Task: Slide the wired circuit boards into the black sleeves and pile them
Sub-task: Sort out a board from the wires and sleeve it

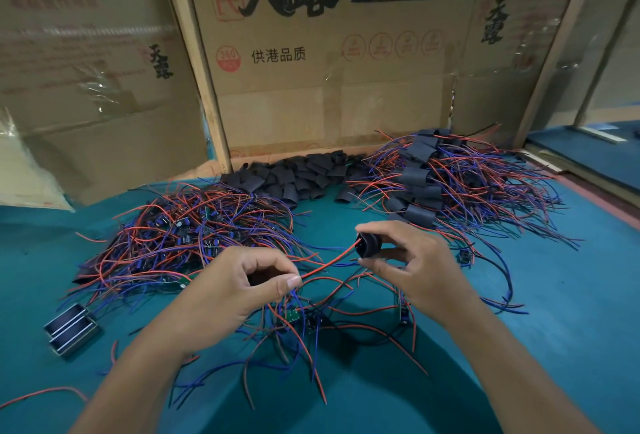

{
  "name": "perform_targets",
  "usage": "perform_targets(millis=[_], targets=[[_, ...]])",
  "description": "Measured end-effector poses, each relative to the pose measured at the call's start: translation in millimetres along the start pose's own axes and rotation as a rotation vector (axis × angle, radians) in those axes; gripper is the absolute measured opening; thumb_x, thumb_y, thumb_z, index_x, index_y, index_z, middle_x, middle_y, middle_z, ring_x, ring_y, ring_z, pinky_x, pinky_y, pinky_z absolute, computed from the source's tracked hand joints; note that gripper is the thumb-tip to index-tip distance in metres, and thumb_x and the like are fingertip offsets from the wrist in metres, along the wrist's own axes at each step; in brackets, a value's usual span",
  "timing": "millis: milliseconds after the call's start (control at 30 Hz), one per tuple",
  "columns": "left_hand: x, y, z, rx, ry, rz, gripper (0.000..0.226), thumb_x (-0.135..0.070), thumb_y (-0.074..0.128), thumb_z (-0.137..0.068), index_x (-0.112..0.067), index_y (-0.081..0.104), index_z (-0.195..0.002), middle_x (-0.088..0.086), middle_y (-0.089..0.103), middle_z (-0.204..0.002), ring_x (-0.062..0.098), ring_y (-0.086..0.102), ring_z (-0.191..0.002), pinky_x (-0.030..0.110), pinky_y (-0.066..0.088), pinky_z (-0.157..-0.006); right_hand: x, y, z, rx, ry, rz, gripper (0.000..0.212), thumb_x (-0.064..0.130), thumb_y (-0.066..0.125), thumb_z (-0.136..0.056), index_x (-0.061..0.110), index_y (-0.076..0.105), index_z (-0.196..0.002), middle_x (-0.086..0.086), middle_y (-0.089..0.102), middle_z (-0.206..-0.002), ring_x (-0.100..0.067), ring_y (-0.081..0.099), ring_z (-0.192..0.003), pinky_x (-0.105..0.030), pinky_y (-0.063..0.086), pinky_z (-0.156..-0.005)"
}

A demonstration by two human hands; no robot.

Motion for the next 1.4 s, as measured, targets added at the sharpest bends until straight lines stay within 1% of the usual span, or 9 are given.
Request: perform_targets(millis=[267, 433, 567, 800, 933, 1067, 1167, 1300, 1400], targets=[[4.5, 1.7, -0.8, 0.004, -0.052, 0.009, 0.018, -0.019, 0.067, -0.091, -0.008, 0.071, -0.078, -0.006, 0.050, -0.060, 0.000, 0.036, -0.052, 0.013, 0.030, -0.051, 7.5, 2.1, 0.6, 0.007, -0.022, -0.049, 0.039, 0.010, 0.078, -0.081, 0.019, 0.068, -0.118, 0.009, 0.067, -0.120, -0.012, 0.066, -0.108, -0.031, 0.055, -0.091], [7.0, 7.3, -2.7, 0.005, -0.070, -0.045, 0.017, -0.014, 0.069, -0.092, -0.008, 0.072, -0.076, -0.006, 0.052, -0.058, 0.000, 0.038, -0.052, 0.013, 0.030, -0.051, 35.9, 12.8, 3.1, 0.038, -0.269, 0.386, 0.037, 0.019, 0.076, -0.082, 0.018, 0.069, -0.118, 0.007, 0.067, -0.119, -0.010, 0.059, -0.112, -0.030, 0.043, -0.098], [4.3, 17.6, -5.5, -0.025, -0.048, -0.171, 0.011, -0.015, 0.072, -0.089, -0.016, 0.067, -0.079, -0.006, 0.056, -0.063, 0.004, 0.043, -0.058, 0.023, 0.036, -0.056, 51.4, 45.3, 9.9, 0.126, -0.391, 0.525, 0.031, 0.027, 0.077, -0.081, 0.017, 0.071, -0.109, 0.005, 0.070, -0.100, -0.017, 0.063, -0.094, -0.032, 0.045, -0.092], [7.3, 22.6, -0.4, -0.010, -0.095, -0.180, 0.039, -0.005, 0.064, -0.081, -0.031, 0.054, -0.108, -0.010, 0.061, -0.090, 0.007, 0.055, -0.071, 0.024, 0.045, -0.069, 26.5, 54.1, 11.9, 0.245, -0.146, 0.258, 0.032, 0.020, 0.070, -0.087, 0.016, 0.062, -0.118, 0.006, 0.060, -0.104, -0.001, 0.049, -0.092, -0.007, 0.034, -0.085], [13.3, 13.9, -3.2, -0.105, -0.139, -0.063, 0.028, 0.008, 0.064, -0.086, -0.017, 0.061, -0.100, -0.011, 0.065, -0.122, 0.010, 0.066, -0.104, 0.019, 0.052, -0.087, 22.7, 44.4, 9.3, 0.189, -0.116, 0.243, 0.027, 0.024, 0.071, -0.088, 0.019, 0.063, -0.113, 0.011, 0.056, -0.096, 0.000, 0.047, -0.083, -0.014, 0.040, -0.080], [21.6, 4.9, -4.0, -0.139, -0.197, -0.068, 0.011, -0.007, 0.075, -0.086, -0.011, 0.066, -0.091, -0.001, 0.074, -0.091, 0.016, 0.072, -0.076, 0.020, 0.054, -0.069, 21.2, 36.7, 7.1, 0.158, -0.111, 0.242, 0.025, 0.024, 0.073, -0.086, 0.018, 0.064, -0.109, 0.009, 0.059, -0.092, -0.001, 0.049, -0.079, -0.012, 0.039, -0.076], [17.0, 8.5, -3.4, -0.122, -0.186, 0.087, 0.018, -0.015, 0.075, -0.085, -0.007, 0.063, -0.096, 0.007, 0.066, -0.067, 0.019, 0.062, -0.055, 0.028, 0.049, -0.055, 21.3, 37.4, 7.5, 0.170, -0.109, 0.247, 0.025, 0.025, 0.072, -0.086, 0.018, 0.064, -0.108, 0.010, 0.057, -0.091, 0.002, 0.047, -0.079, -0.011, 0.038, -0.076], [14.7, 8.8, -3.1, -0.139, -0.178, 0.277, 0.028, -0.025, 0.074, -0.078, -0.004, 0.069, -0.096, 0.018, 0.064, -0.071, 0.019, 0.055, -0.054, 0.025, 0.047, -0.051, 19.4, 34.8, 7.0, 0.165, -0.096, 0.261, 0.025, 0.026, 0.073, -0.087, 0.019, 0.064, -0.109, 0.011, 0.057, -0.092, 0.001, 0.047, -0.080, -0.017, 0.041, -0.077], [15.2, 6.3, -2.4, -0.159, -0.164, 0.311, 0.020, -0.019, 0.073, -0.081, -0.007, 0.072, -0.097, 0.008, 0.065, -0.070, 0.017, 0.054, -0.056, 0.021, 0.046, -0.051, 19.8, 34.8, 6.5, 0.178, -0.091, 0.256, 0.026, 0.028, 0.073, -0.087, 0.020, 0.065, -0.110, 0.010, 0.060, -0.093, -0.001, 0.050, -0.082, -0.016, 0.041, -0.078]])
Point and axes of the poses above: each hand's wrist, its own z-axis away from the middle knuckle, its own y-axis out of the palm, x = y × z, the point moved 9 cm from there along -z, towards the middle knuckle
